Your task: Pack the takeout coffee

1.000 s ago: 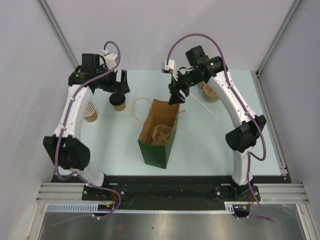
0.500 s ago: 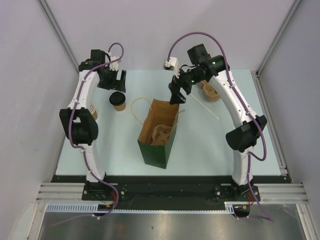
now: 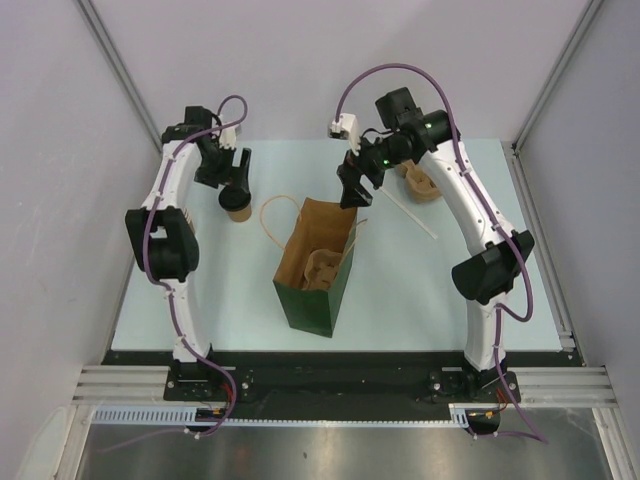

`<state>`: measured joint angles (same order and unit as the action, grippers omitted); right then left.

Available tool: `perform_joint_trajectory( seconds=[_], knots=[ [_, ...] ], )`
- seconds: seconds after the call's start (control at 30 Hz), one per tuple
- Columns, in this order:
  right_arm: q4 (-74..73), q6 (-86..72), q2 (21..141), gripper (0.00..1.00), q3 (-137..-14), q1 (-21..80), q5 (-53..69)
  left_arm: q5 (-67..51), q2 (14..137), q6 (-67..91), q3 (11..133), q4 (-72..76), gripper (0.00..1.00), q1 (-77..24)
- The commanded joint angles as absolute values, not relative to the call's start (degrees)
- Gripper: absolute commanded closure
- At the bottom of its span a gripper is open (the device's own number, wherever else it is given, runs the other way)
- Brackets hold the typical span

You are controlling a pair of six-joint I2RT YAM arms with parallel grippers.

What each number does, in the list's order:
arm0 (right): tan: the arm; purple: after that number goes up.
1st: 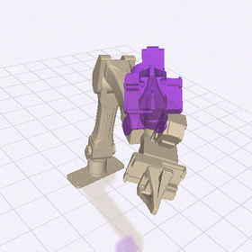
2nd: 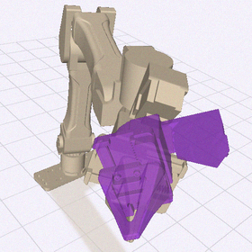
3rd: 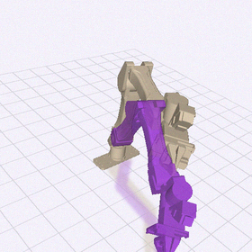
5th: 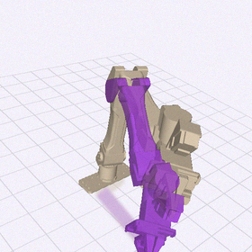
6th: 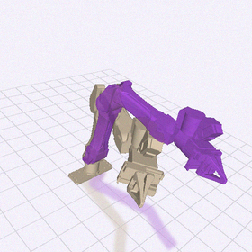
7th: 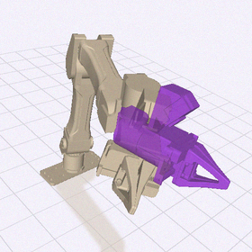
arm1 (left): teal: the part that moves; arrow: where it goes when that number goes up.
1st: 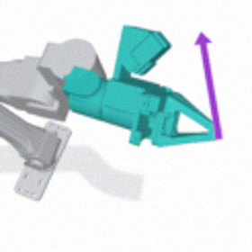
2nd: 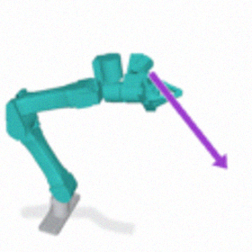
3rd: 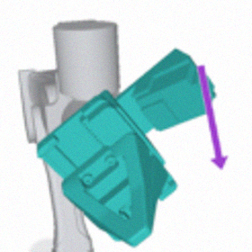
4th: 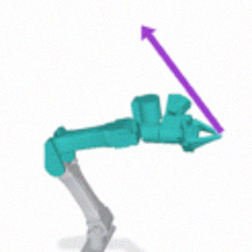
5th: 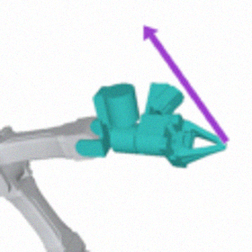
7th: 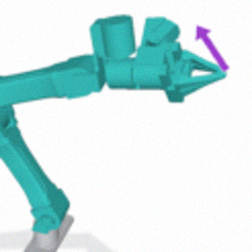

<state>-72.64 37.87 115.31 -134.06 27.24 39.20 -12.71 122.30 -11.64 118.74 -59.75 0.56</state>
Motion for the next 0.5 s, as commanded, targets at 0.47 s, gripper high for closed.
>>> perform_joint_trajectory(
  seconds=[0.47],
  knots=[
    [-73.21,36.65,115.58,0.00,-138.43,26.72,38.50,-16.43,124.54,-11.87,122.52,-59.68,0.00,2.64]
  ],
)
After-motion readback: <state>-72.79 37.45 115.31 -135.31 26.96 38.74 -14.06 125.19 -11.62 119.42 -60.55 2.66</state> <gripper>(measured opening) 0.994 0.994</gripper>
